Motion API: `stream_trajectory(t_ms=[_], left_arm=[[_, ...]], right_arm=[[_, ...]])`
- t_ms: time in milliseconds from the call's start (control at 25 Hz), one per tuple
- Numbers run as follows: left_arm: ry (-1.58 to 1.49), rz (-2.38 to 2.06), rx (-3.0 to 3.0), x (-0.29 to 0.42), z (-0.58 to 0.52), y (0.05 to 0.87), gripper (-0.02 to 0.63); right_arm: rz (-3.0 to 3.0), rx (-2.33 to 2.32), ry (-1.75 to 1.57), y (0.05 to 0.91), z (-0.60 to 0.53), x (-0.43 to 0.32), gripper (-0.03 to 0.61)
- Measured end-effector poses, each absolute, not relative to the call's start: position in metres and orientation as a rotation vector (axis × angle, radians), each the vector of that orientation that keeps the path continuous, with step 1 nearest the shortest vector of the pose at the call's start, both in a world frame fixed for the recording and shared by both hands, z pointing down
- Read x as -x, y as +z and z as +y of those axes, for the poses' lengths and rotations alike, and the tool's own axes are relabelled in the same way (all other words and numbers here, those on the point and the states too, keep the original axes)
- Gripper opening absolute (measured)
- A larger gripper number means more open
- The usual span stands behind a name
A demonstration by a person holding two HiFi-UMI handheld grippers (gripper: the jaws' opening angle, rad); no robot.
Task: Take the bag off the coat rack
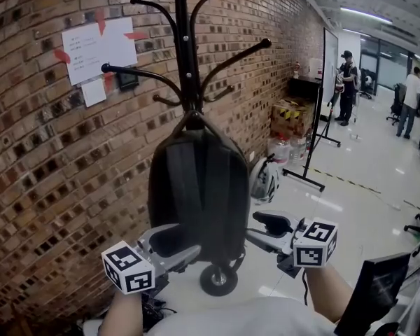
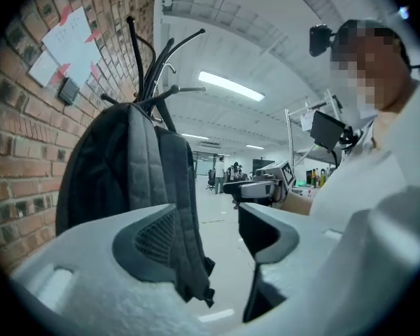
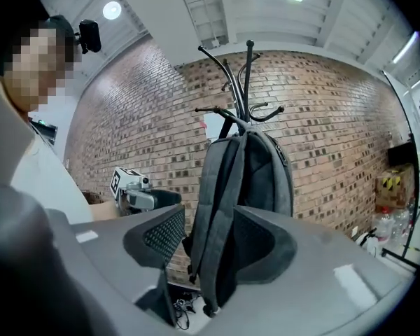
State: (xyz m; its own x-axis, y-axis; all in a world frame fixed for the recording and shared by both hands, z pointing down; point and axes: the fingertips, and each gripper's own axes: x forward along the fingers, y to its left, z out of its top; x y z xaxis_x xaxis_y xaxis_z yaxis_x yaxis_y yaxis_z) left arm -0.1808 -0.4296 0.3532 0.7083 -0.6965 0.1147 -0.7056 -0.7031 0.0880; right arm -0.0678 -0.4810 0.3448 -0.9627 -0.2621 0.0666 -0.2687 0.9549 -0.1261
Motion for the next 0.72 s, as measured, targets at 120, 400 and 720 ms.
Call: stream_trajectory(t_ms=[120,400,720], left_arm=[[0.094,-1.214,-2.797,0.214,-0.45,0.337,0.306],[0.138,-1.367,-2.803,0.281,-0.506,0.305,0.396],[0.229,-1.214,-2.827,0.305,-0.556,0.314,0.483]], right_arm=[[-3.067,-0.468,0.162,0.327,-0.507,0.071,0.265],[-3.082,-0.538,0.072,0.298,-0.572,0.079,0.38],[-3.031,-0.444,0.04,0.314,-0.611,0.114,0.474]])
